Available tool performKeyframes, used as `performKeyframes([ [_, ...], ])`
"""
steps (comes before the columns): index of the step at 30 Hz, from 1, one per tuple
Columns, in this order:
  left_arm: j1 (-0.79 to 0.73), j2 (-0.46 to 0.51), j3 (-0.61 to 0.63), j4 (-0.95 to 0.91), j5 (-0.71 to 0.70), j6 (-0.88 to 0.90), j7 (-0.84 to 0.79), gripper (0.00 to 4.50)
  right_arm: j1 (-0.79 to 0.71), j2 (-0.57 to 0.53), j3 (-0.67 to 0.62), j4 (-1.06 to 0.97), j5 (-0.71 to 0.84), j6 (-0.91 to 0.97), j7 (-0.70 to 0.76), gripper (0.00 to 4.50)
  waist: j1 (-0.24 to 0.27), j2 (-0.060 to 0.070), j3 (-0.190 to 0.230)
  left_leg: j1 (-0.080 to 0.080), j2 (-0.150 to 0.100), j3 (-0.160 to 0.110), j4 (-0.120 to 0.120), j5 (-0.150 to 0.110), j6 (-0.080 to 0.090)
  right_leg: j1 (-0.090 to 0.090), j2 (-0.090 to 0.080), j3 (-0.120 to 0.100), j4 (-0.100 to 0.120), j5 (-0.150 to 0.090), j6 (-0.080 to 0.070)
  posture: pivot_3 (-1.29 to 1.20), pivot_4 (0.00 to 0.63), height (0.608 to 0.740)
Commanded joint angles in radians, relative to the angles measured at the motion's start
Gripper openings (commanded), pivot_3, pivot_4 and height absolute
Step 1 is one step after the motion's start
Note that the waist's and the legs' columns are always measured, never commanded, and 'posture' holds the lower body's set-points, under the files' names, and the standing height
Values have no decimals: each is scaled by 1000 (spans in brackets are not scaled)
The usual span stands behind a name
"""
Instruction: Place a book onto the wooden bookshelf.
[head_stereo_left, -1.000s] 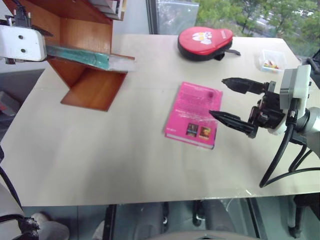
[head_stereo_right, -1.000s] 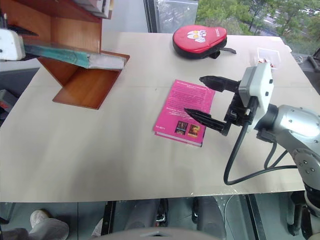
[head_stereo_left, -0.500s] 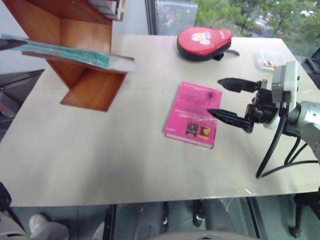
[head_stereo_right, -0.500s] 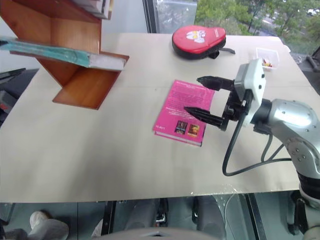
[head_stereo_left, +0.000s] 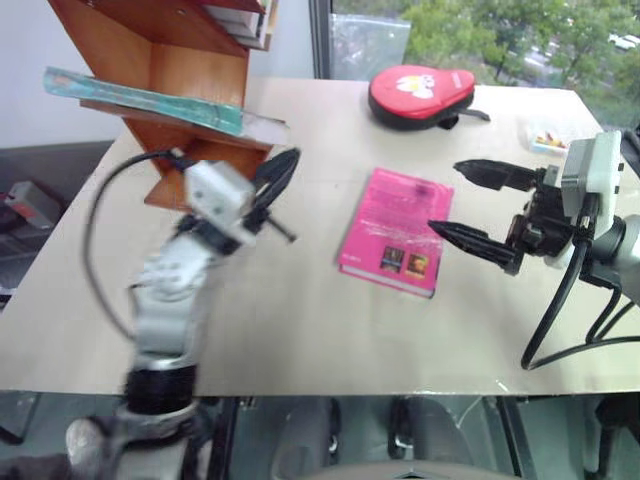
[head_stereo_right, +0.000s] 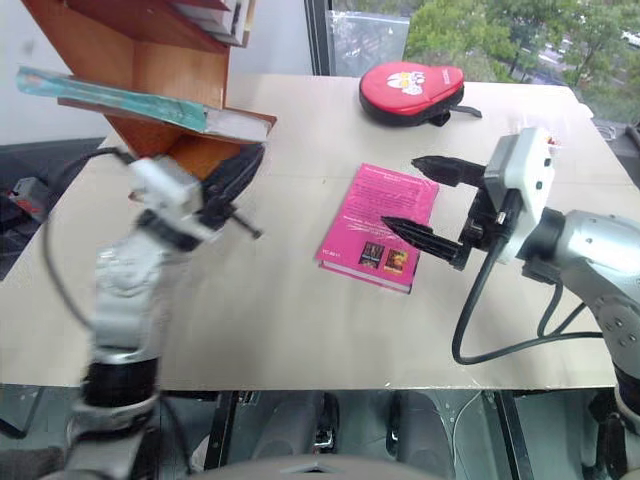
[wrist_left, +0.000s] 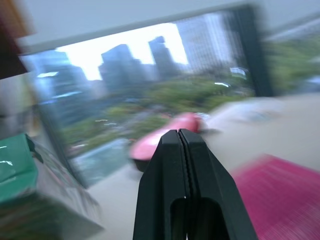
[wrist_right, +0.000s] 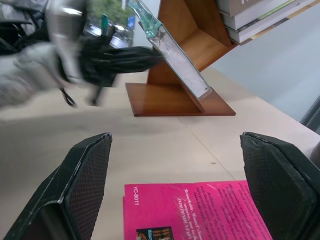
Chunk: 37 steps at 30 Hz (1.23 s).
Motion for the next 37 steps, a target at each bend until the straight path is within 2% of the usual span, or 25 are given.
performKeyframes([
  [1, -53, -67, 62, 71, 111, 36, 250, 11, 10, -16, -58, -59, 34, 16, -54, 4208, -15, 0, 0, 0, 0, 0, 0, 0, 0, 0, 0, 1, 0, 0, 0, 0, 150, 740],
  [5, -61, -102, 162, 89, 88, 100, 376, 11, 19, -16, -63, -83, 53, 27, -90, 4208, -27, 0, 0, -1, 1, 0, -1, 0, 0, -3, 0, 2, 0, 0, -1, 0, 150, 740],
  [11, -59, -66, 162, 89, 40, 80, 311, 11, 9, -12, -49, -89, 67, 23, -125, 4208, -30, 0, 0, -1, 2, 1, -2, 0, 0, -4, 0, 2, 0, 0, -1, 0, 150, 740],
  [16, 42, -25, 61, 20, -159, 184, 12, 11, 31, -5, -15, -88, 27, 15, -136, 4208, -28, 1, 0, -1, 2, 1, -1, 0, 0, -4, 0, 2, 0, 0, -1, 0, 150, 740],
  [18, 90, 2, 47, -7, -208, 229, -61, 11, 55, -13, 1, -80, -10, 18, -138, 4208, -26, 1, 0, -1, 2, 1, -2, 0, 0, -4, 0, 2, 0, 0, -1, 0, 150, 740],
  [20, 141, 37, 61, -58, -320, 297, -161, 11, 103, -30, 22, -57, -96, 16, -149, 4208, -25, 0, 0, -3, 1, 0, -1, 0, 0, -4, -1, 2, 0, 0, -1, 0, 150, 740],
  [23, 189, 92, 97, -91, -388, 362, -209, 809, 200, -50, 20, -10, -156, 39, -144, 4208, -24, 1, 0, -4, 1, -1, -2, 0, 0, -4, -2, 2, -1, 0, -1, 0, 150, 740],
  [25, 229, 141, 125, -117, -424, 401, -246, 1566, 293, -37, -26, 7, -150, 30, -108, 4500, -24, 1, 0, -4, 0, -1, -2, 0, 0, -4, -2, 2, -1, 0, -1, 0, 150, 740],
  [26, 247, 164, 138, -130, -443, 421, -261, 1906, 340, -41, -42, 12, -168, 15, -86, 4500, -24, 1, 0, -4, 0, -2, -2, 0, 0, -4, -2, 2, -1, 0, -1, 0, 150, 740],
  [29, 368, 304, 246, -167, -515, 503, -356, 3144, 555, -68, -170, 14, -241, -22, -1, 4500, -25, 2, 1, -3, 1, -2, -3, 0, -1, -4, -2, 2, -1, -1, 0, 0, 150, 740],
  [32, 457, 408, 312, -161, -527, 537, -414, 4432, 660, -65, -257, -2, -266, -48, 43, 4500, -27, 3, 1, -3, 1, -1, -4, 0, -1, -5, -1, 4, -2, -3, 3, 0, 150, 740],
  [37, 522, 475, 362, -155, -515, 509, -486, 4432, 724, -55, -316, -22, -276, -48, 79, 4500, -25, 5, 2, -2, 1, -1, -4, -3, -6, -4, -7, 4, -3, -6, 0, 0, 150, 740],
])
